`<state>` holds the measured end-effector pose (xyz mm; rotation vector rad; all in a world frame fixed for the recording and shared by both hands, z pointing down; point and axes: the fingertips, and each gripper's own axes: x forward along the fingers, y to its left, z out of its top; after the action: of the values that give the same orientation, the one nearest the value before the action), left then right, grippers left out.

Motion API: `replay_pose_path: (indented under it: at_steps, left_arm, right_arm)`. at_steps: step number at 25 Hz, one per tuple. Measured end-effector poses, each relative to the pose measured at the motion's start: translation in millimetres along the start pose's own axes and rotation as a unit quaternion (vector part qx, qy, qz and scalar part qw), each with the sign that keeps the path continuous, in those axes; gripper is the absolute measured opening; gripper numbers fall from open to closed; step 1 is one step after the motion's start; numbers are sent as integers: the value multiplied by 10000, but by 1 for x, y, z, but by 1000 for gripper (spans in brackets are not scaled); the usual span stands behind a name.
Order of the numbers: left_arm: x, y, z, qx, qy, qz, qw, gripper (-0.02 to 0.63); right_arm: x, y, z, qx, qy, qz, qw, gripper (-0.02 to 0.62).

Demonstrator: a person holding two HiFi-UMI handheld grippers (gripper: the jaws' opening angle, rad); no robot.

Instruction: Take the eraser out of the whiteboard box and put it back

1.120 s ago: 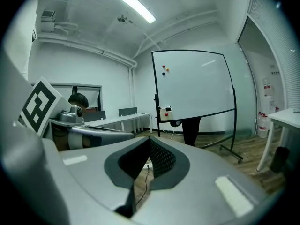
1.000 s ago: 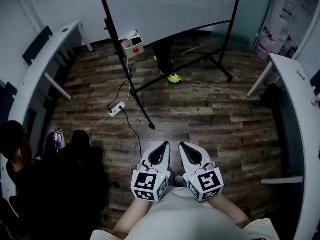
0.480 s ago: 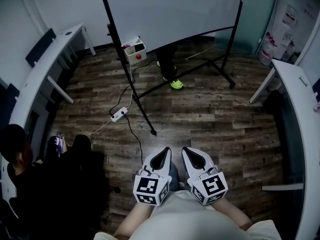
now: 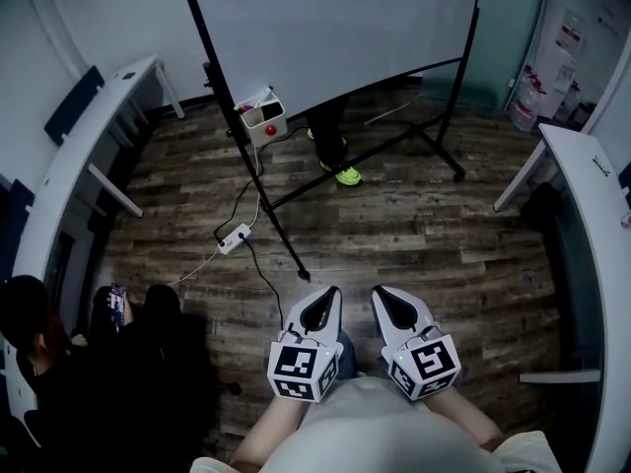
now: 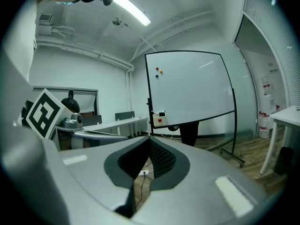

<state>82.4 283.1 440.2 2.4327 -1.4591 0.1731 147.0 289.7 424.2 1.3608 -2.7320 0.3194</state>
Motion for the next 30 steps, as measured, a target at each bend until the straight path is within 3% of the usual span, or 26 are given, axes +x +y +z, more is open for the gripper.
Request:
replay_pose_path:
  at_steps: [15, 30]
  left_arm:
    - [69, 63, 30, -74, 27, 82, 9999, 0]
    - [134, 132, 75, 54, 114, -90, 9999, 0]
  right_arm:
    - [89, -28, 23, -101, 60, 231, 9997, 5]
    - [183, -60, 61, -47, -65, 28, 10000, 5]
